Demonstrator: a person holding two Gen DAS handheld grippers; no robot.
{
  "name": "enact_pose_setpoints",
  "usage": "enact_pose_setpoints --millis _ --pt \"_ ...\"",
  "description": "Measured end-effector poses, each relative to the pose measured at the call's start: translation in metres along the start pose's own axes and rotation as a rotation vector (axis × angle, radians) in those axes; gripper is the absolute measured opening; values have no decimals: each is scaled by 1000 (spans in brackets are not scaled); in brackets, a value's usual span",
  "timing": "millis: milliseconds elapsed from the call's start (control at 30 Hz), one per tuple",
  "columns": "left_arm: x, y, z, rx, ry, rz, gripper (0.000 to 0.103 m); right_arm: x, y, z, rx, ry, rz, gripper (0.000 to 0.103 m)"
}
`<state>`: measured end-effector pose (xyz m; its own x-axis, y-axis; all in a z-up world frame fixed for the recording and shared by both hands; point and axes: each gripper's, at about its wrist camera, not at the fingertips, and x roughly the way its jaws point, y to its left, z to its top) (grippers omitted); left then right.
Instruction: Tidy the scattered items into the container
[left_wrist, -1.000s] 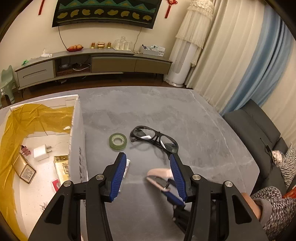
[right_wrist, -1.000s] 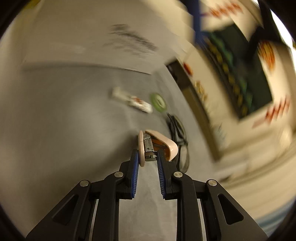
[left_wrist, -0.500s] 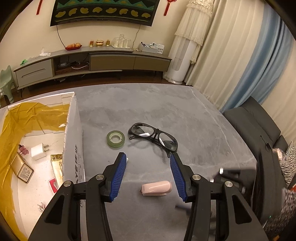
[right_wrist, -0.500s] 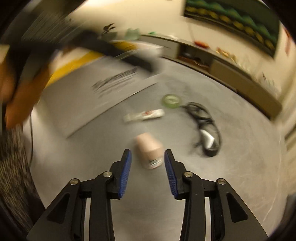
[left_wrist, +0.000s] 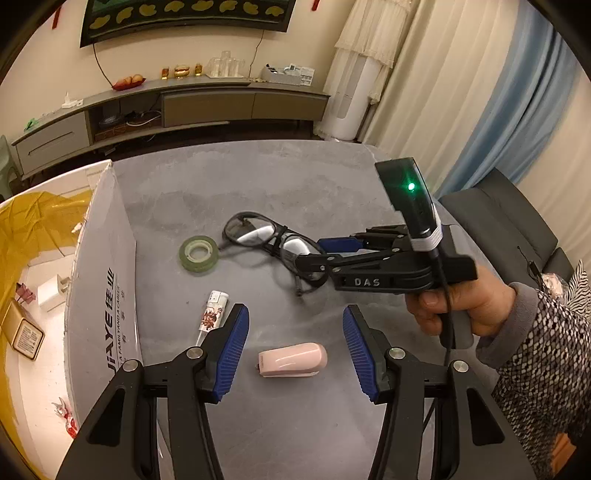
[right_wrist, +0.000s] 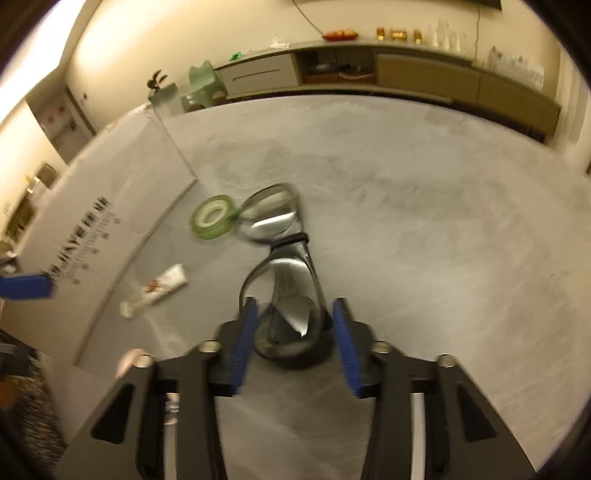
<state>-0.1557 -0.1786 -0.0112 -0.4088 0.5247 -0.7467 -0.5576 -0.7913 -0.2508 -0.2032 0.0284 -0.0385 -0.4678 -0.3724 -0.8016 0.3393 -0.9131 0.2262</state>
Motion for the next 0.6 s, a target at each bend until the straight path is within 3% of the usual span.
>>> enact_pose_setpoints --millis 33,67,100,233,300,333,367,600 --pt "2 0 0 -6 6 -1 55 -5 7 -4 -24 4 -20 12" --pt "4 0 -1 -11 12 -4 55 -10 15 -8 -53 20 -58 9" --pt "7 -1 -2 -15 20 -6 55 -14 21 -11 -72 32 -84 9" --pt "18 -4 -9 -16 59 3 56 -31 41 -27 -94 39 -21 9" --pt "26 -10 -13 -8 82 13 56 -34 34 -26 -42 5 -15 15" --pt "30 -13 -16 -4 90 19 56 -31 26 -23 -3 -9 -16 34" --pt "34 -15 -18 -1 100 25 56 -29 16 -18 48 -29 -19 47" --pt "60 -21 -36 -7 131 113 60 25 -20 16 280 -26 20 51"
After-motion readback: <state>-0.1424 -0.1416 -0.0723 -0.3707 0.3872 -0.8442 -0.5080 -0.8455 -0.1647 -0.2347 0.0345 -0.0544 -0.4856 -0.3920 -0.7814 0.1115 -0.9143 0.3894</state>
